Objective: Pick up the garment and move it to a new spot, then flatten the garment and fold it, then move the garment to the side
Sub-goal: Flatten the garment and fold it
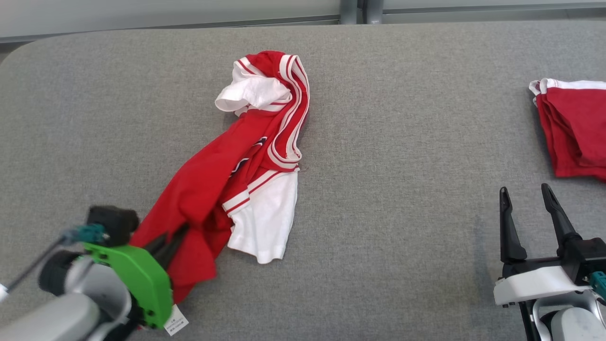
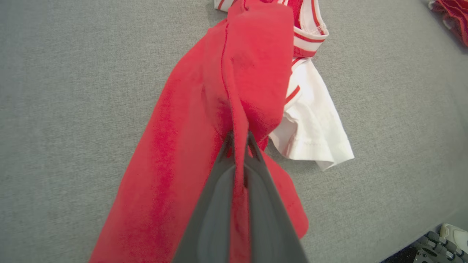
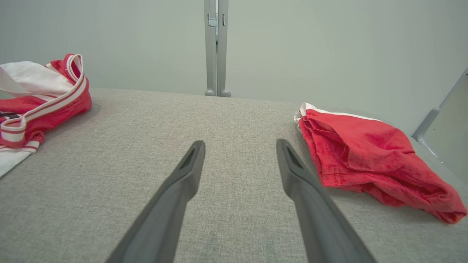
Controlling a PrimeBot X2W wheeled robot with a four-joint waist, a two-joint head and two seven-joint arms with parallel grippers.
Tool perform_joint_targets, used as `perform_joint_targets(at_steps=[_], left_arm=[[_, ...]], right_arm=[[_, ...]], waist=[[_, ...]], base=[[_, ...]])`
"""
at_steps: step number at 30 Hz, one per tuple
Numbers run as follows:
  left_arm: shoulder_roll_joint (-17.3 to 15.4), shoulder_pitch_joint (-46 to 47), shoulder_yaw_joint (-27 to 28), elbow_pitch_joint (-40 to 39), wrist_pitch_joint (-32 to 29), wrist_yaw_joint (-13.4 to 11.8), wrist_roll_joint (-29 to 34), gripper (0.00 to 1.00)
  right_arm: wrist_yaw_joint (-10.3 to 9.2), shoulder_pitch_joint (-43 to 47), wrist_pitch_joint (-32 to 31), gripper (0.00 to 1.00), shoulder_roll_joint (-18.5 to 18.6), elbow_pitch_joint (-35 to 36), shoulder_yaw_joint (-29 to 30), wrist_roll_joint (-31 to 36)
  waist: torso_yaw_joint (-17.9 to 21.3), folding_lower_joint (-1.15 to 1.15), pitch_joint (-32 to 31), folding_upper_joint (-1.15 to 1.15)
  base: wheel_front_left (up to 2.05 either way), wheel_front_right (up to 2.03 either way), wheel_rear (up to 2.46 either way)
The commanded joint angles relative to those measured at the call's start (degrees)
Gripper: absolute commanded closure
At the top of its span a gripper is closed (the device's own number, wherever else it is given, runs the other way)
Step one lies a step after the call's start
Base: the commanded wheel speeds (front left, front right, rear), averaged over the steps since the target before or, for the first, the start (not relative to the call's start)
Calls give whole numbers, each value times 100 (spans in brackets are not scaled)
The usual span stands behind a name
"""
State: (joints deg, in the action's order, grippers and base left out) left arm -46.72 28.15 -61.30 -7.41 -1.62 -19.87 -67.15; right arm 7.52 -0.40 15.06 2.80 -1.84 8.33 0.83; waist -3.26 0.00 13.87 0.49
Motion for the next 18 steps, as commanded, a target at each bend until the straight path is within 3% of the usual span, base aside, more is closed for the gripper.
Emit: perform_joint_targets(at_steps=[1,2,3,7,9,12,13,14,15,16,18], left_arm=[[-323,182,65,-146,-177,116,37,100],[-856,448,152,-364,-626,370,-96,100],[-1131,605,191,-405,-854,474,-113,100],[-1850,1257,310,18,-1691,898,37,100],[-1922,1590,333,476,-1891,1104,263,100],[-1658,1947,364,1348,-1908,1336,495,100],[-1530,2039,390,1644,-1878,1389,483,94],[-1429,2128,427,1927,-1810,1386,506,58],[-1337,2189,429,2167,-1753,1386,573,9],[-1237,2212,417,2415,-1683,1341,622,0],[-1112,2241,356,2819,-1539,1123,884,0]], right_arm=[[-6,7,17,0,17,-1,9,-20],[-6,-25,17,0,18,-26,-16,-22],[-7,-64,17,0,19,-36,-36,-21],[-6,-222,17,0,18,-69,-115,-40],[-6,-306,17,0,18,-89,-180,-43],[-6,-437,17,0,20,-113,-293,-75],[-7,-463,18,0,21,-115,-295,-102],[-7,-475,18,0,21,-115,-311,-135],[-7,-480,17,0,17,-122,-336,-157],[-6,-477,18,0,17,-133,-345,-198],[-7,-440,17,0,19,-135,-340,-244]], waist=[[0,0,13,-49],[9,0,42,-49],[24,0,62,-49],[104,0,169,-49],[165,0,242,-49],[295,0,354,-49],[336,0,380,-49],[387,0,409,-49],[439,0,431,-49],[493,0,445,-49],[609,0,470,-49]], base=[[0,0,0],[0,0,0],[0,0,0],[0,0,0],[0,0,0],[0,0,0],[0,0,0],[0,0,0],[0,0,0],[0,0,0],[0,0,0]])
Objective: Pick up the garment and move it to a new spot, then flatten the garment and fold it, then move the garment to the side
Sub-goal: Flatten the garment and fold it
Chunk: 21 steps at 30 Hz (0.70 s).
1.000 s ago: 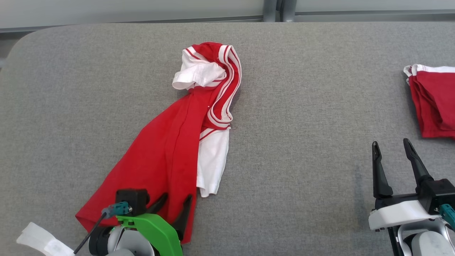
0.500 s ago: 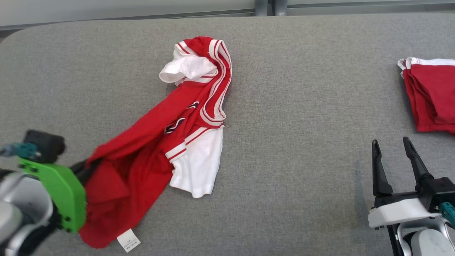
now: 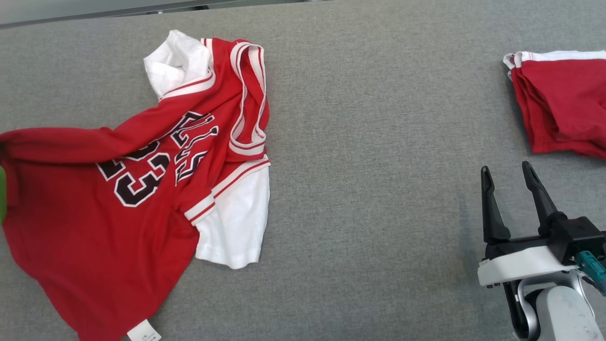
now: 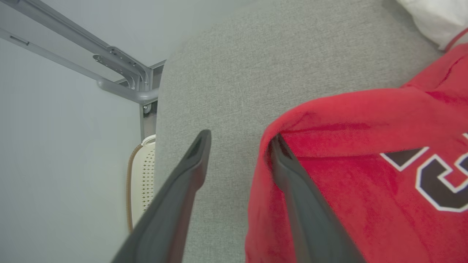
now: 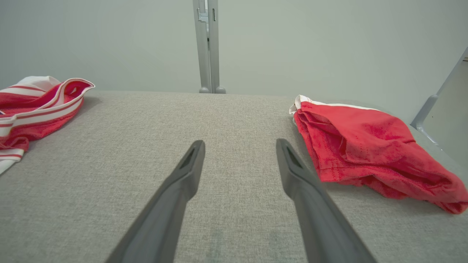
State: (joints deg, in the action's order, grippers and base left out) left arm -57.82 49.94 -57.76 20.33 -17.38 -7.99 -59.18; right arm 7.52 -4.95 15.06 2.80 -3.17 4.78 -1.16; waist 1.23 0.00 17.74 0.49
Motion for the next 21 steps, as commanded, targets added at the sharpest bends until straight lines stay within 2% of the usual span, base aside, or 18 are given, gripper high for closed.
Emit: perform_joint_targets(at_steps=[1,3,5,8,12,16,21], left_arm=[[29,106,-19,185,169,-255,266,0],[231,160,140,205,550,-655,325,0],[480,20,253,-64,874,-896,261,0],[744,-171,287,-672,1096,-1157,193,0],[1234,-274,118,-1377,982,-1424,200,0],[1677,-497,-134,-1820,759,-1379,-3,0],[1991,-526,-568,-1812,405,-1323,125,0]], right_arm=[[-6,39,17,0,18,-4,19,-55],[-7,110,17,0,19,6,112,-93],[-6,201,17,0,19,11,231,-126],[-5,268,17,0,12,46,259,-128],[-5,221,17,0,21,77,205,-123],[-5,147,17,0,17,101,160,-128],[-5,115,17,0,19,103,162,-148]], waist=[[227,0,85,-49],[323,0,65,-49],[344,0,32,-49],[348,0,12,-49],[388,0,15,-49],[425,0,41,-49],[469,0,98,-49]], base=[[0,0,0],[0,0,0],[0,0,0],[0,0,0],[0,0,0],[0,0,0],[0,0,0]])
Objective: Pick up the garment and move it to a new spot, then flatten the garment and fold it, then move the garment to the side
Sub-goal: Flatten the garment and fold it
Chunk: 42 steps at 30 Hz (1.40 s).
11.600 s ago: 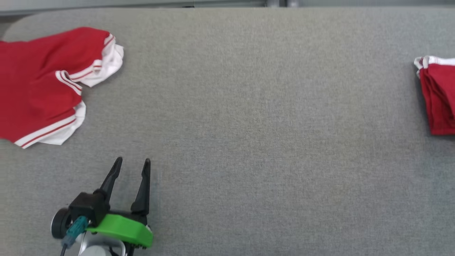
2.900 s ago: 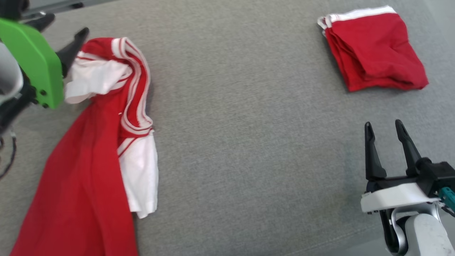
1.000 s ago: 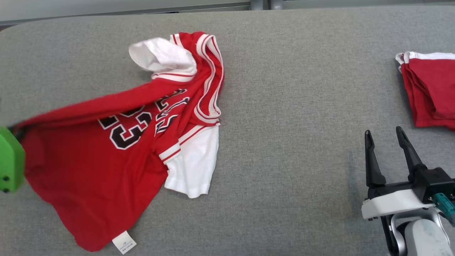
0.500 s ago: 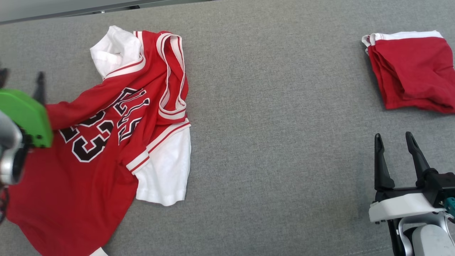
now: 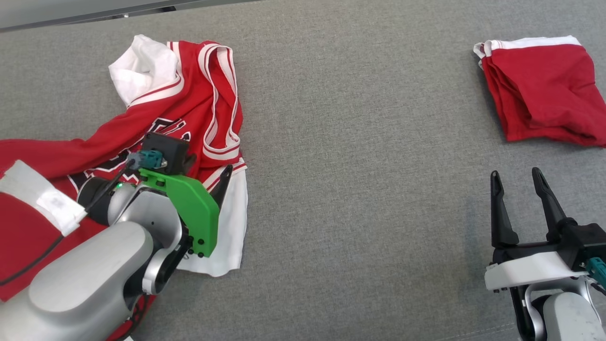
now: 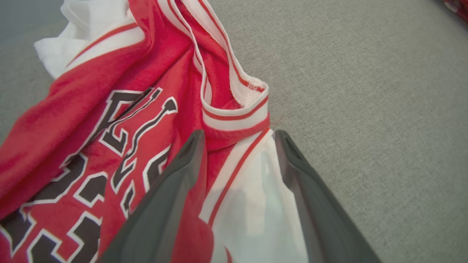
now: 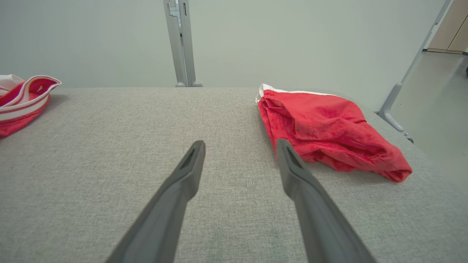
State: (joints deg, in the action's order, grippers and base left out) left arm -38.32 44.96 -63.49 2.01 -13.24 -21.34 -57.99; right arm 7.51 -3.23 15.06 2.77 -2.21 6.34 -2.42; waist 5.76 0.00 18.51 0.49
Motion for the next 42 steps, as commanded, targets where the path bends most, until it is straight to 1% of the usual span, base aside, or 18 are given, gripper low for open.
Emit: perform_joint_targets(at_steps=[1,4,5,6,8,12,13,14,18,20,23,26,30,31,34,37,40,42], left_arm=[[71,-3,-17,102,-44,6,3,0],[133,116,-47,276,-68,21,56,0],[234,143,-12,355,-74,60,-25,0],[340,237,6,590,-103,106,-42,0],[454,303,35,888,-122,157,-114,0],[656,485,-28,1529,-153,345,-72,0],[690,511,-39,1691,-160,387,-64,31],[730,505,-55,1852,-181,433,-91,100],[825,549,-159,2244,-262,735,-130,100],[908,662,-162,2260,-215,844,-94,100],[1099,867,-159,2080,-143,942,-12,100],[1181,1095,-226,1866,-184,971,116,100],[1452,1309,-365,1615,-365,974,243,100],[1562,1428,-453,1602,-466,964,326,100],[1713,1543,-512,1732,-565,958,353,100],[1953,1617,-466,1929,-553,950,261,100],[2176,1661,-379,2123,-494,1012,175,100],[2282,1693,-280,2259,-339,991,141,100]], right_arm=[[-4,-68,17,0,19,4,-3,-36],[-4,-109,17,0,19,4,-49,-63],[-4,-136,17,0,19,3,-72,-83],[-4,-186,17,0,22,4,-104,-120],[-4,-224,17,0,21,-4,-147,-168],[-4,-304,17,0,21,-25,-229,-233],[-4,-311,17,0,20,-30,-236,-258],[-4,-318,17,0,20,-38,-230,-279],[-4,-323,17,0,18,-55,-222,-359],[-4,-272,17,0,19,-73,-208,-406],[-4,-193,17,0,20,-121,-222,-474],[-4,-171,17,0,18,-166,-256,-545],[-4,-164,17,0,21,-187,-280,-605],[-3,-155,17,0,17,-192,-306,-624],[-3,-136,17,0,18,-208,-336,-620],[-3,-88,17,0,17,-228,-385,-636],[-4,-69,17,0,17,-237,-418,-644],[-3,-64,17,0,16,-243,-440,-635]], waist=[[33,0,41,-49],[87,0,107,-49],[113,0,137,-49],[174,0,205,-49],[251,0,273,-49],[448,0,379,-49],[504,0,397,-49],[556,0,403,-49],[768,0,385,-49],[843,0,348,-49],[947,0,264,-49],[1072,0,164,-49],[1278,0,56,-49],[1390,0,30,-49],[1543,0,23,-49],[1664,0,23,-49],[1720,0,35,-49],[1738,0,42,-49]], base=[[0,0,0],[0,0,0],[0,0,0],[0,0,0],[0,0,0],[0,0,0],[0,0,0],[0,0,0],[0,0,0],[0,0,0],[0,0,0],[0,0,0],[0,0,0],[0,0,0],[0,0,0],[0,0,0],[0,0,0],[0,0,0]])
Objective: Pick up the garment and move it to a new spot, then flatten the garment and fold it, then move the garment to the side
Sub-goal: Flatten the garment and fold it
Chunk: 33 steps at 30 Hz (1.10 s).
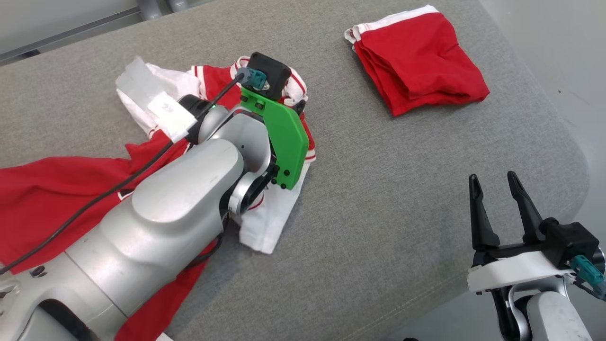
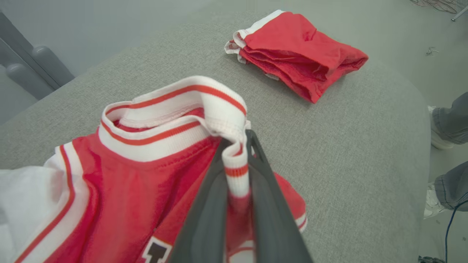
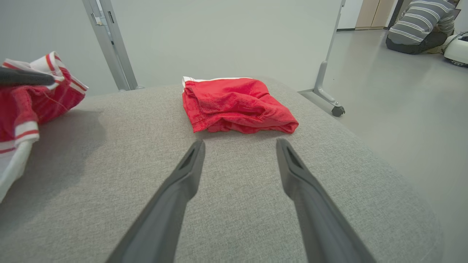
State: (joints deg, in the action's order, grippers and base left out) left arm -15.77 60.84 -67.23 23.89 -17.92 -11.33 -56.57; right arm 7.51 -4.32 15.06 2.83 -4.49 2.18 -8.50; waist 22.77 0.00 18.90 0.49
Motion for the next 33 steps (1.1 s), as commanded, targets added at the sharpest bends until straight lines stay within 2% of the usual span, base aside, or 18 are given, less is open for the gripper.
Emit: perform_joint_targets(at_steps=[1,2,3,4,5,10,17,24,33], left_arm=[[61,121,100,182,195,-41,48,100],[74,119,67,286,254,-36,113,89],[74,119,67,286,254,-36,113,89],[85,105,51,388,324,-26,146,52],[79,102,10,504,380,-43,221,0],[196,-110,-84,873,488,70,182,0],[251,-351,-29,588,1015,120,223,0],[-165,-1009,256,-96,1943,-190,196,0],[-906,-2181,563,-762,2927,-662,124,0]], right_arm=[[-3,43,17,0,11,-24,-33,-16],[-4,42,17,0,12,-35,-40,-3],[-4,42,17,0,12,-35,-40,-3],[-3,41,17,0,12,-43,-54,15],[-3,42,17,0,12,-52,-62,34],[-4,91,17,0,13,-63,4,119],[-4,96,17,0,14,20,220,337],[-4,210,17,0,14,98,544,649],[-4,378,17,0,17,155,746,933]], waist=[[40,0,3,-49],[37,0,-4,-49],[37,0,-4,-49],[31,0,-12,-49],[18,0,-23,-49],[-179,0,-106,-49],[-733,0,-265,-49],[-1467,0,-590,-49],[-2290,0,-1044,-49]], base=[[0,0,0],[0,0,0],[0,0,0],[0,0,0],[0,0,0],[0,0,0],[0,0,0],[0,0,0],[0,0,0]])
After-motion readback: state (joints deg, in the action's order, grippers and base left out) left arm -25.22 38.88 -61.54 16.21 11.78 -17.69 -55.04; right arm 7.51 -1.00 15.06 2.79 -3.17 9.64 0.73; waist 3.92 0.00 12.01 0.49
